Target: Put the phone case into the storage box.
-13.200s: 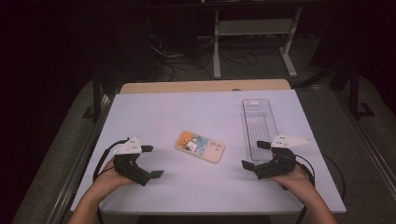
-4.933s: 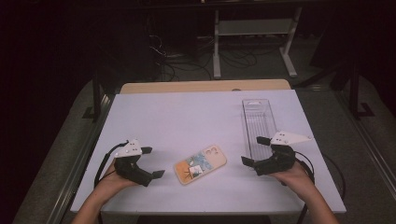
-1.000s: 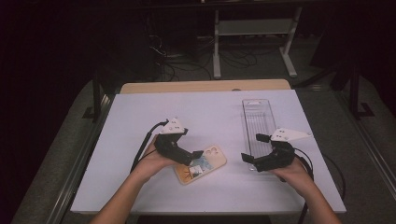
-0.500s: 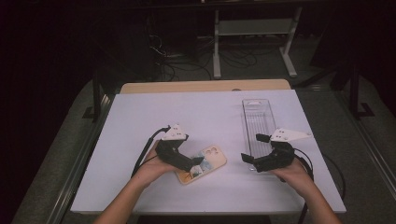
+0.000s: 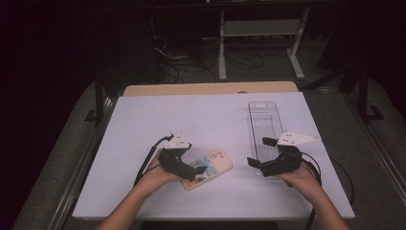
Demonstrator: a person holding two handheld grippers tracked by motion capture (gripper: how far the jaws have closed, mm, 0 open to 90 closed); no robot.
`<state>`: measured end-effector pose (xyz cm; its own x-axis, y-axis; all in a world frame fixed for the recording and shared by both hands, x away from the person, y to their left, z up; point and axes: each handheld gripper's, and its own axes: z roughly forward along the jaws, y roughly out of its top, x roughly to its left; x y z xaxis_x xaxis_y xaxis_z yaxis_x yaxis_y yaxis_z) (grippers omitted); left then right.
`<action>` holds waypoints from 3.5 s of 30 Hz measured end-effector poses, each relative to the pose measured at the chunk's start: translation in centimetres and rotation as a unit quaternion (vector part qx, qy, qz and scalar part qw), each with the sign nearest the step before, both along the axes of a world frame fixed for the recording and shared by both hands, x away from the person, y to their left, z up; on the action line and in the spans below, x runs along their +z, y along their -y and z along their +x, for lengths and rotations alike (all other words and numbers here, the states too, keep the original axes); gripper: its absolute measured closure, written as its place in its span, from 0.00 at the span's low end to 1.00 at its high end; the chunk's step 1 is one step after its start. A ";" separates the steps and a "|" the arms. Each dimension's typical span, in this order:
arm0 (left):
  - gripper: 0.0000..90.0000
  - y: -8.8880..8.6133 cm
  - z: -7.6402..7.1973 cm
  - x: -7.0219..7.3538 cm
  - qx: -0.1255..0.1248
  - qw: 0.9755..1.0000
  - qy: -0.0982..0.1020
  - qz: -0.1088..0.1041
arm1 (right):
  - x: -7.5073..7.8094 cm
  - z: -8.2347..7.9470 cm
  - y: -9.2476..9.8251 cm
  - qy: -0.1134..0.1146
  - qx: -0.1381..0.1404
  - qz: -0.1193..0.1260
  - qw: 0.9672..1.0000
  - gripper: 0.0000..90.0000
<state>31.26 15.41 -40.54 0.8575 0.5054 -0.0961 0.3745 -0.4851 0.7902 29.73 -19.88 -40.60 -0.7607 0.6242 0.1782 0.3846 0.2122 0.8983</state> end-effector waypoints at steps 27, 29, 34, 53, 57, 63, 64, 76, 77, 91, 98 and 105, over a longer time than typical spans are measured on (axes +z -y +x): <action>0.00 -0.2 -1.0 -3.0 0.011 1.000 -0.009 0.023 | 0.0 0.0 0.0 0.000 0.000 -0.001 1.000 0.01; 0.00 -0.2 -1.0 -3.2 0.009 1.000 -0.008 0.029 | 0.0 0.0 0.0 0.000 0.000 -0.001 1.000 0.01; 0.00 0.1 -0.9 -3.6 0.016 0.999 -0.008 0.030 | 0.0 0.0 0.0 0.000 -0.001 -0.001 1.000 0.01; 0.00 1.6 -0.7 -5.1 -0.009 0.997 0.004 0.071 | 0.0 0.0 0.0 0.000 -0.001 -0.001 1.000 0.01; 0.00 1.8 -0.7 -5.2 -0.013 0.997 0.008 0.073 | 0.0 0.0 0.0 0.001 -0.002 -0.002 1.000 0.01; 0.04 2.1 -0.7 -5.3 -0.023 0.997 0.011 0.072 | 0.0 0.0 0.0 0.000 -0.001 -0.002 1.000 0.01; 0.05 2.1 -0.7 -5.3 -0.023 0.997 0.011 0.072 | 0.0 0.0 0.0 0.000 -0.001 -0.002 1.000 0.01; 0.10 1.9 -0.7 -5.2 -0.039 0.996 0.017 0.077 | 0.0 0.0 0.0 0.001 -0.002 -0.002 1.000 0.01; 0.11 1.9 -0.7 -5.2 -0.039 0.996 0.017 0.077 | 0.0 0.0 0.0 0.001 -0.002 -0.002 1.000 0.01; 0.12 1.9 -0.8 -5.2 -0.040 0.996 0.017 0.076 | 0.0 0.0 -0.1 0.000 -0.003 -0.002 1.000 0.01; 0.13 2.0 -0.7 -5.0 -0.045 0.995 0.018 0.082 | 0.0 0.0 0.0 0.000 -0.002 -0.001 1.000 0.01; 0.13 1.9 -0.7 -4.5 -0.050 0.996 0.017 0.074 | 0.0 0.0 0.0 0.001 -0.001 -0.002 1.000 0.01</action>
